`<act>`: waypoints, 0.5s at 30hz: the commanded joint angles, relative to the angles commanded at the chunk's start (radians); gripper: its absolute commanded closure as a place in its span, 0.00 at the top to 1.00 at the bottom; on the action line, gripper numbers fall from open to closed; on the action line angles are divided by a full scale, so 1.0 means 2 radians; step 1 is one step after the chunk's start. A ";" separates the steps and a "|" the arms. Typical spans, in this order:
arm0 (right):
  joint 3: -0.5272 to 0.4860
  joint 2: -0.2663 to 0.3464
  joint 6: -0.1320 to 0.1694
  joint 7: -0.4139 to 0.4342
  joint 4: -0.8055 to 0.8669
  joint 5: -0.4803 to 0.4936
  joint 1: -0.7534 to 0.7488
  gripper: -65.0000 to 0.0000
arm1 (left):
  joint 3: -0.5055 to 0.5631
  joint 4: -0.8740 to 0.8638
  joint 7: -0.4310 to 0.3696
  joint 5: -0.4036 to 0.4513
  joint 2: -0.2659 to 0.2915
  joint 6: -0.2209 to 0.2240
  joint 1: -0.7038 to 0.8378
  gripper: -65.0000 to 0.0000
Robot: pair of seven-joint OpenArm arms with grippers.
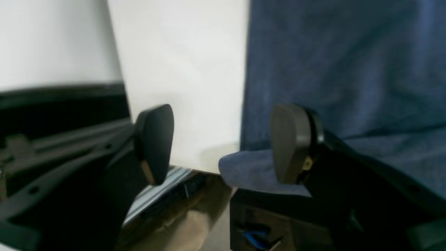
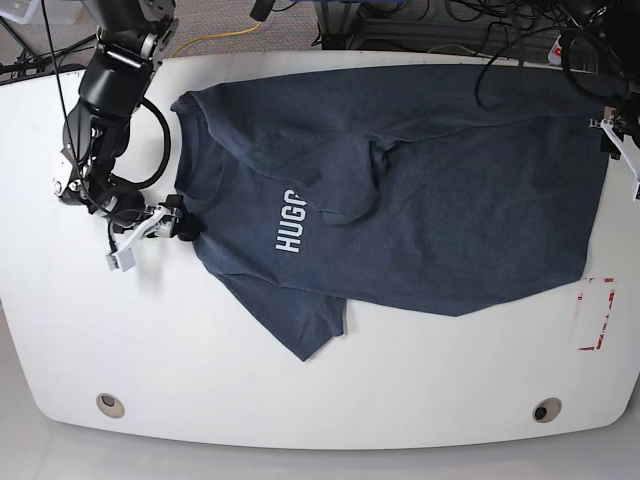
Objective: Fold the T-shirt properly
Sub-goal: 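Grasp the shirt's side edge with both grippers, spaced along it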
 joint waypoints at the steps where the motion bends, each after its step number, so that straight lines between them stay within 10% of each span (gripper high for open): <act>1: -0.002 -0.005 0.000 0.000 -0.002 -0.001 0.000 0.74 | 0.000 0.000 0.000 0.007 0.003 0.000 -0.008 0.62; 11: -0.024 -0.035 -0.002 0.014 -0.005 -0.001 -0.002 0.73 | 0.000 -0.032 0.000 0.012 0.006 0.000 -0.068 0.63; 15: -0.028 -0.036 -0.003 0.015 -0.005 -0.001 -0.001 0.45 | 0.000 -0.112 0.000 0.012 0.002 0.000 -0.106 0.75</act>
